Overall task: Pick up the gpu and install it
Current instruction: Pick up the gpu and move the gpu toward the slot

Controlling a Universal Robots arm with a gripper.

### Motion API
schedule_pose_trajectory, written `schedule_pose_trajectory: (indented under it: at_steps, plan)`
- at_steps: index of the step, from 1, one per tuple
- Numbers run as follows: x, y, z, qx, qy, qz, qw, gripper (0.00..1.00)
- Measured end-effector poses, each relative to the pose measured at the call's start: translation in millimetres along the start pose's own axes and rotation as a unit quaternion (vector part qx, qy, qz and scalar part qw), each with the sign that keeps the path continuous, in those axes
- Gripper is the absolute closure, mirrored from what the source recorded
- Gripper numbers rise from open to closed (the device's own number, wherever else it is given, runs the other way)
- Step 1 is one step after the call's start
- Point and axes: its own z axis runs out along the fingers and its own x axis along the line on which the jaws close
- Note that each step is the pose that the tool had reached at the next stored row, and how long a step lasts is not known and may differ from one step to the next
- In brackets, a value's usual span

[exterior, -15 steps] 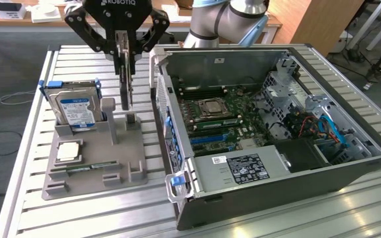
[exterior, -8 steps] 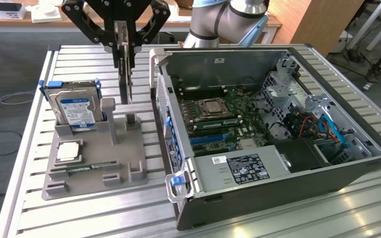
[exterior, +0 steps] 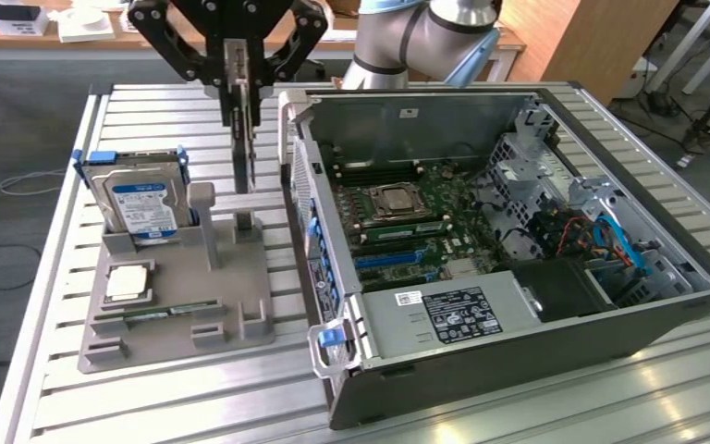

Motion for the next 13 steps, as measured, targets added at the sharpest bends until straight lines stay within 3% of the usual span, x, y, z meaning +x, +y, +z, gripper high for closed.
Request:
schedule_pose_trajectory:
  at_steps: [6,13]
  plan:
    - [-16.1,0.7,0.0,0.0000,0.0000,0.000,1.0000,0.73]
    - [-45.4,2.0,-0.1,-0.0003,0.0000,0.000,1.0000,0.73]
